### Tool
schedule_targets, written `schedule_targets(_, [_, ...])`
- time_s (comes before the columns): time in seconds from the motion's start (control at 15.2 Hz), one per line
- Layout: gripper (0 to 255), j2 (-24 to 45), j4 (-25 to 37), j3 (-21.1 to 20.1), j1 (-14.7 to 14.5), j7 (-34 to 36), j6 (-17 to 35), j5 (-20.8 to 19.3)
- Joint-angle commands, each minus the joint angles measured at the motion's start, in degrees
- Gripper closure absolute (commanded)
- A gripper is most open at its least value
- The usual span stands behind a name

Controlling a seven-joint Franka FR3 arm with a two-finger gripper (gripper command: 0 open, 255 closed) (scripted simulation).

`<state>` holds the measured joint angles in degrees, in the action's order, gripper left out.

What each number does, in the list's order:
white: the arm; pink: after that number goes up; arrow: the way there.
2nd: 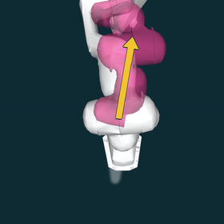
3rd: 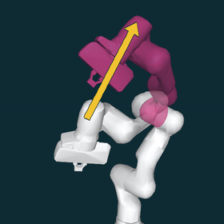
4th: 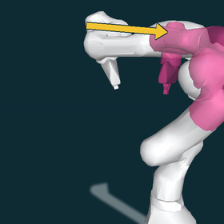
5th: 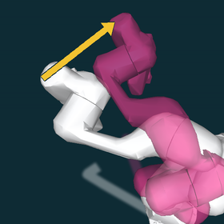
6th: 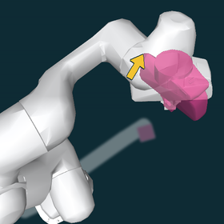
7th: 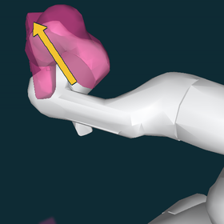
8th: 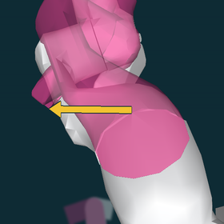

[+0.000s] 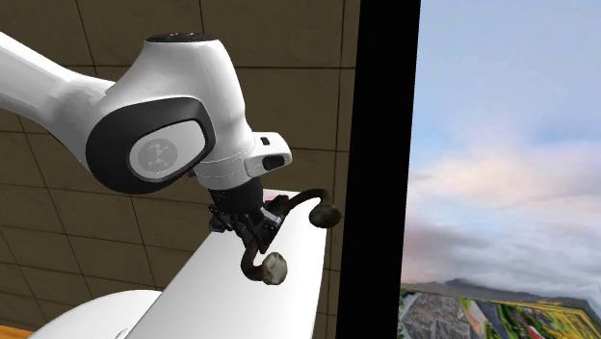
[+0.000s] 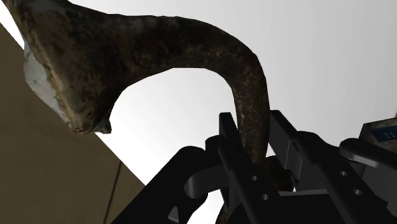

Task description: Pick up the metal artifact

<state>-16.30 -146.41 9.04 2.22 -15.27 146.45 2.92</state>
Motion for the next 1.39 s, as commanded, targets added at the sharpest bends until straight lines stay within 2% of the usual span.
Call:
schedule_targets(0.0, [255, 0.03, -0.04, 0.02, 0.01, 0.01, 0.01, 0.01])
schedule_targets(0.26, [255, -0.09, -0.14, -0.03, 0.02, 0.07, 0.0, -0.03])
schedule_targets(1.32, [255, -5.9, 7.04, -1.12, 0.89, 1.79, -12.94, -1.49])
